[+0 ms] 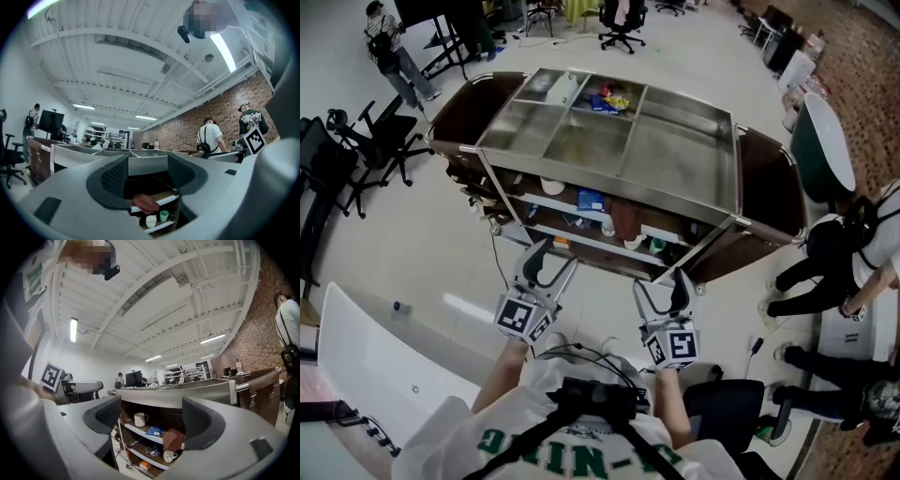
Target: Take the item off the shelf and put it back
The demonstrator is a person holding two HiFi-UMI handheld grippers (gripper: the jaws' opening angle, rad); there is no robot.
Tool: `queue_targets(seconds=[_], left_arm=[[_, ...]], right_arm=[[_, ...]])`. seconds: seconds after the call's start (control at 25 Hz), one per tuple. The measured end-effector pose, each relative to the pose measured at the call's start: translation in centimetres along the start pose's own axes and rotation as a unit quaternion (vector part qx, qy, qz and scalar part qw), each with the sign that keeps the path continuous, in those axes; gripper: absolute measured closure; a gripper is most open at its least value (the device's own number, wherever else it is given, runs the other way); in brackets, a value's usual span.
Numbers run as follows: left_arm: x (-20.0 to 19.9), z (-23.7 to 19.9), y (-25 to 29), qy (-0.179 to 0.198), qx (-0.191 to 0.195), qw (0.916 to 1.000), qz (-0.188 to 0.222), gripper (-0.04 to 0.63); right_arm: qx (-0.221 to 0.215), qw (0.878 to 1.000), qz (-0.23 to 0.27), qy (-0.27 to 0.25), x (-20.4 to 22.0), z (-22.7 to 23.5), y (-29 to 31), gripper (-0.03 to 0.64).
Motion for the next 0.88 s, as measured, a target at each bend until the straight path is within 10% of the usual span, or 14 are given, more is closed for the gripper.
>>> queue_targets(seconds=[0.48,0.88], left_arm=[[5.2,-1.1,2.6,-0.006,0.038,0.9991,-0.014,0.344],[19.8,-5.3,5.1,-0.008,0.027,0.9995,-0.015,0.345]], right_arm=[[0.047,0.998,-0.043,-0.016,7.7,1.3,-0.1,0.198],[0.099,0.992,-0.074,0.004,27.0,4.5,3.3,0.198]])
Point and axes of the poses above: the fingertips, and each gripper's own axes: y forward along the fingers, z to its right, x out of its underside, the point moved 1 cm from there along -y, backward along the fingers, and after that the axes turned 3 degrees about -y, right-handed, at the moved point
